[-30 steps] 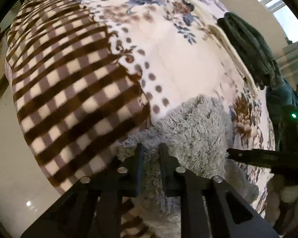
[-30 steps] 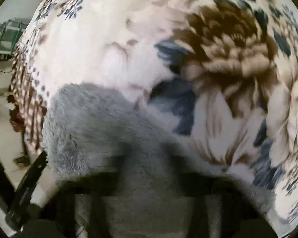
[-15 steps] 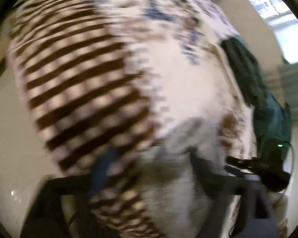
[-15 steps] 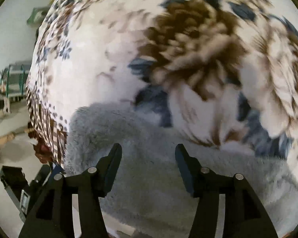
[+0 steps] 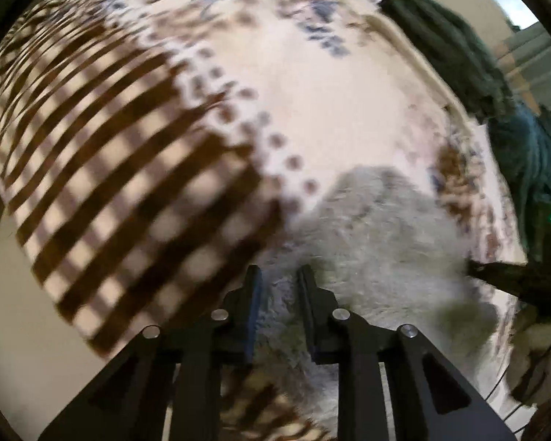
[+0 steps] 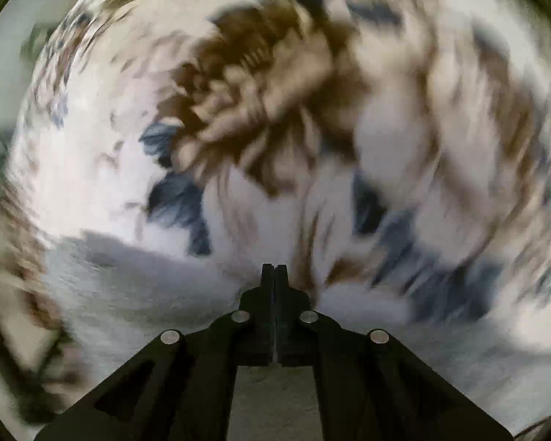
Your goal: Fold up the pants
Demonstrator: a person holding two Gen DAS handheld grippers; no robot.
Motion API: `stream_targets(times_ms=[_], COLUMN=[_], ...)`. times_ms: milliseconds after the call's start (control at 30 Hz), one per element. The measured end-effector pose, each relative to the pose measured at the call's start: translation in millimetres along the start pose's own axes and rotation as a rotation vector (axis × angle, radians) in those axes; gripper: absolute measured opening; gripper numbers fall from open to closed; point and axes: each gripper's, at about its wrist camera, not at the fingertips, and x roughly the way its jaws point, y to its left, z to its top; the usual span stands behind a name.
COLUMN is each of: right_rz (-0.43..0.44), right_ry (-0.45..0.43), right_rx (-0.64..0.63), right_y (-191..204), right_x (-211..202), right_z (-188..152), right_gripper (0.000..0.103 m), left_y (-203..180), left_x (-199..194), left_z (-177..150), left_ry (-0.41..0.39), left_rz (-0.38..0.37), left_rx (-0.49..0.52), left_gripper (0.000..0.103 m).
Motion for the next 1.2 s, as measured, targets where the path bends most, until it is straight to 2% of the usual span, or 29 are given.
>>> stream_targets(times_ms=[67,100,133,167,200,233,300,400,500,533,567,600,667,733,767,833,867,900,933,967,1000,1033,1067,1100,1133,1200], right_rz=[0.074,0.089,0.104,0.106,0.09,0.079,0.052,0.039,0.089,0.097,0.104,0.114,0.118,0.127,0.154,0.186,0.171,0.153,0.148,0.145,0.134,0.094,0.033,0.008,0.015,0.038], right_ry=[-0.002,-0.01,-0.037,-0.066,-0.11,-0.133,-0.13,-0.054,0.074,0.095,0.093,0.094,0.015,-0.053,-0.055,-0.01,0.008,0.026,0.045,0.072,0.087,0.114,0.131,0.123,0.113,0.066], right_rx=[0.037,0.046,0.07,0.09,0.124,0.145,0.179,0.225,0.23,0.228,0.226,0.235,0.279,0.317,0.318,0.279,0.237,0.193,0.162,0.142,0.123,0.078,0.044,0.032,0.038,0.109], right_y=[-15.3,-24.1,-39.4,-52.6,-73.7,-86.4,-116.3,-152.8,-159.2,-164.0,-164.8,-166.7,-175.7,-185.5,-189.0,-189.6,-187.5,-187.2,-187.6,-190.3,-189.9,-189.2,-187.2,-185.5,-187.5,-199.0], right_x=[-16.8,-29.2,-47.5,-61.5,-80.9,-92.8,-105.5,-97.4,-60.7,-53.9,-49.4,-47.2,-56.9,-68.9,-70.9,-70.6,-72.1,-75.0,-75.8,-74.3,-71.5,-65.5,-60.9,-57.3,-54.8,-61.1], right_z=[-3.5,-5.3,-7.8,-8.7,-13.0,-14.0,-17.9,-13.7,-16.4,-19.7,-22.8,-26.1,-28.3,-25.8,-22.7,-23.3,-24.4,-25.3,-28.9,-35.5,-40.3,-45.1,-49.0,-49.6,-50.4,-46.0], right_gripper=[0.002,0.01,0.02,0.052,0.07,0.071,0.071,0.071,0.067,0.058,0.018,0.007,0.007,0.007,0.007,0.007,0.01,0.017,0.026,0.056,0.071,0.071,0.066,0.024,0.008,0.009], left_y=[2.1,0.9,-2.0,-6.4,-13.8,-21.5,-38.2,-69.8,-103.2,-118.6,-126.5,-134.7,-149.6,-154.8,-153.5,-144.2,-140.3,-136.8,-134.9,-134.6,-135.3,-136.8,-136.7,-137.6,-139.0,-138.9], left_x=[-8.3,-15.1,-23.0,-31.4,-44.4,-52.8,-67.5,-78.9,-58.6,-45.4,-37.8,-28.8,-6.5,14.7,22.6,31.2,32.1,32.2,31.3,30.9,30.8,32.1,32.2,33.0,35.2,36.2], left_z=[4.3,6.7,8.6,10.2,11.6,11.9,12.7,9.9,6.3,3.3,1.0,-3.1,-12.6,-20.6,-25.3,-29.7,-30.1,-30.3,-30.8,-31.2,-31.9,-32.5,-31.7,-31.8,-31.2,-31.2], left_ry=[-0.001,0.0,0.004,-0.004,-0.033,-0.057,-0.1,-0.146,-0.117,-0.091,-0.075,-0.058,-0.006,0.041,0.06,0.082,0.086,0.089,0.089,0.089,0.09,0.094,0.094,0.096,0.101,0.104], left_rz=[-0.023,-0.017,0.015,0.034,0.038,0.048,0.059,0.013,-0.018,-0.035,-0.045,-0.048,-0.049,-0.007,0.011,0.029,0.028,0.026,0.026,0.025,0.027,0.034,0.037,0.049,0.054,0.054], left_rx=[-0.023,-0.027,-0.031,-0.031,-0.023,-0.008,0.02,0.063,0.107,0.127,0.142,0.161,0.217,0.26,0.272,0.262,0.253,0.244,0.239,0.239,0.244,0.252,0.254,0.256,0.257,0.26], left_gripper=[0.021,0.022,0.021,0.022,0.026,0.033,0.073,0.074,0.074,0.074,0.074,0.074,0.074,0.074,0.074,0.074,0.074,0.074,0.074,0.074,0.074,0.074,0.074,0.074,0.074,0.074])
